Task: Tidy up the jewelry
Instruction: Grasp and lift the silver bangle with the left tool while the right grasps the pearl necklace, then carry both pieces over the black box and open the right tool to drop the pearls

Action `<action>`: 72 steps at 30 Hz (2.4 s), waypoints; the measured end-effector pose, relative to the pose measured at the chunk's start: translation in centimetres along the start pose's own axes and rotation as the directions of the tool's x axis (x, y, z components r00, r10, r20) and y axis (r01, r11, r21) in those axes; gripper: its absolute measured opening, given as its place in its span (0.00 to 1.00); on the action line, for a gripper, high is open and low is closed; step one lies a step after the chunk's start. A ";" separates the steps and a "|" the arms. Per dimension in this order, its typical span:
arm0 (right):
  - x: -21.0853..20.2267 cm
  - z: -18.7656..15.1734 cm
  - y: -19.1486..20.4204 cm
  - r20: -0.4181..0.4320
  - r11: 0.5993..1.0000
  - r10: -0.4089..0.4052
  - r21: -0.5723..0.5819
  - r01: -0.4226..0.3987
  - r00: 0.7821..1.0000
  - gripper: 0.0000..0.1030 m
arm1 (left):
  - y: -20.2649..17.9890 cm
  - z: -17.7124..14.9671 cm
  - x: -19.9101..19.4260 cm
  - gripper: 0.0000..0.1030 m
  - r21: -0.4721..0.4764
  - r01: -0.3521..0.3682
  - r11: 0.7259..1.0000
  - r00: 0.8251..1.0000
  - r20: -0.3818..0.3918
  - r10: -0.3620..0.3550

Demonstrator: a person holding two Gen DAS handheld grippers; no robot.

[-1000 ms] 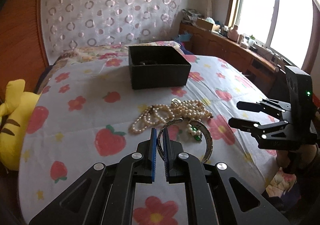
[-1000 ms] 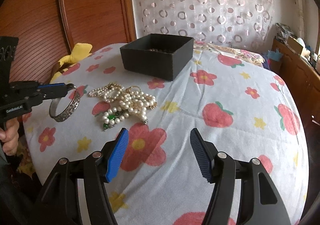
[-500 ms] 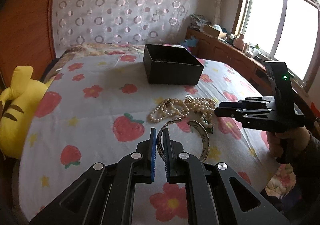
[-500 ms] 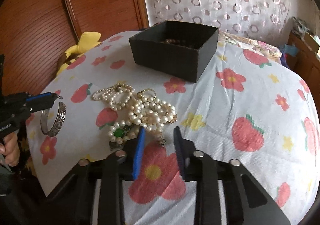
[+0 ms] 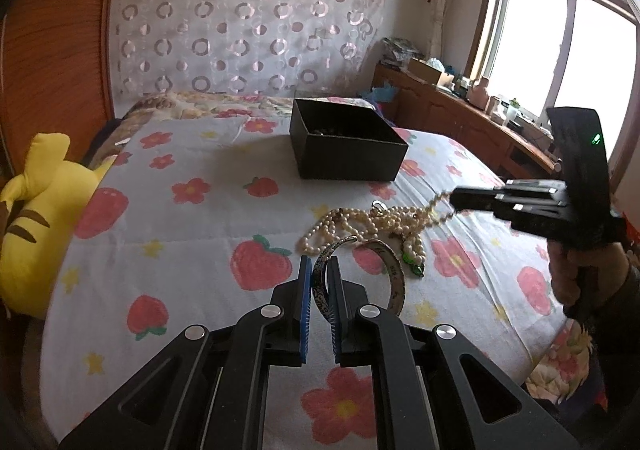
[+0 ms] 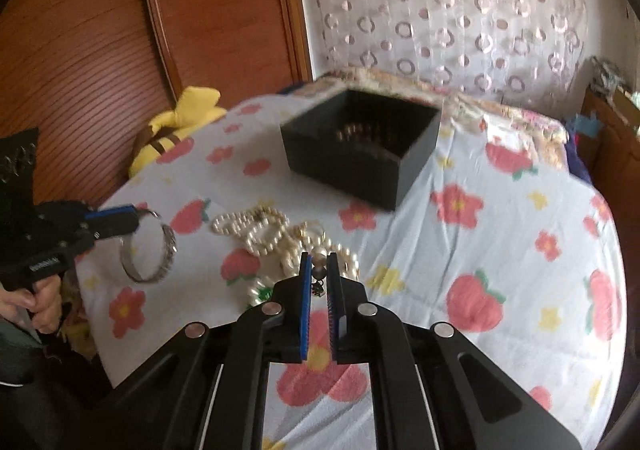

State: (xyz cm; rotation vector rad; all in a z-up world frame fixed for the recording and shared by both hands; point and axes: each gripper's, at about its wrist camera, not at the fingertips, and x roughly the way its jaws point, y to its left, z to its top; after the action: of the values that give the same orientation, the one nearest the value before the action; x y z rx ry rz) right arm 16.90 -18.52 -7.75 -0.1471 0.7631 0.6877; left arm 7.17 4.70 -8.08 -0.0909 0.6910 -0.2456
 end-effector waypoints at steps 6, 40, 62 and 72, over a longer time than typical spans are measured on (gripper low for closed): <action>-2.5 2.6 0.9 0.059 0.998 -0.014 -0.058 0.018 0.998 0.08 | -0.5 0.7 -0.4 0.07 0.009 0.005 1.000 1.000 0.018 -0.005; -6.7 19.6 0.0 0.289 0.942 -0.249 -0.150 0.300 0.925 0.08 | -0.7 10.7 1.6 0.07 0.080 -0.017 0.997 0.992 0.123 0.008; 6.6 13.7 -6.2 0.014 0.972 -0.235 0.003 0.235 0.972 0.09 | 0.9 13.7 8.3 0.07 0.059 -0.055 0.997 0.998 0.031 0.053; 3.8 11.6 -6.0 0.033 0.977 -0.212 -0.006 0.212 0.977 0.22 | -0.3 14.9 11.6 0.07 0.071 -0.077 0.995 0.997 -0.018 0.078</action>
State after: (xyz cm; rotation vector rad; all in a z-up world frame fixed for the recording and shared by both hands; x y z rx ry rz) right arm 29.38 -16.95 -2.69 -0.2220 0.7014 0.4899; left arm 25.27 1.53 -3.83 0.0057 0.7046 -0.1962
